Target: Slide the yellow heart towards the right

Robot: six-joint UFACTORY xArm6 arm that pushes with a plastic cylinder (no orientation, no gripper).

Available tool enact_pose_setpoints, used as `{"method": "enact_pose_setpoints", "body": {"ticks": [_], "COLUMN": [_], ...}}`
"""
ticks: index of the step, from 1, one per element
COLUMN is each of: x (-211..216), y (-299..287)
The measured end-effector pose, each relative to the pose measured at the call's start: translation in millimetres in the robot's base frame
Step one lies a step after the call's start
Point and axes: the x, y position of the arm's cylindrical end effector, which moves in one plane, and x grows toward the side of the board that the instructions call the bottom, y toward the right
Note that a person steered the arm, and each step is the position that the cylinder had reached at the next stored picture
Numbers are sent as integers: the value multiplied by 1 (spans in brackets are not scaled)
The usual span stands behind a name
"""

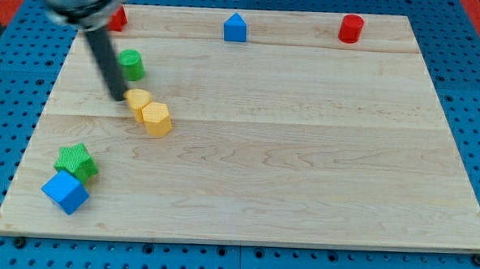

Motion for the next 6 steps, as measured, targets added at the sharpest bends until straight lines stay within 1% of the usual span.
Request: {"method": "enact_pose_setpoints", "body": {"ticks": [1, 2, 3, 4, 5, 6], "x": [-3, -7, 5, 26, 32, 27], "y": [87, 73, -4, -66, -7, 106]}}
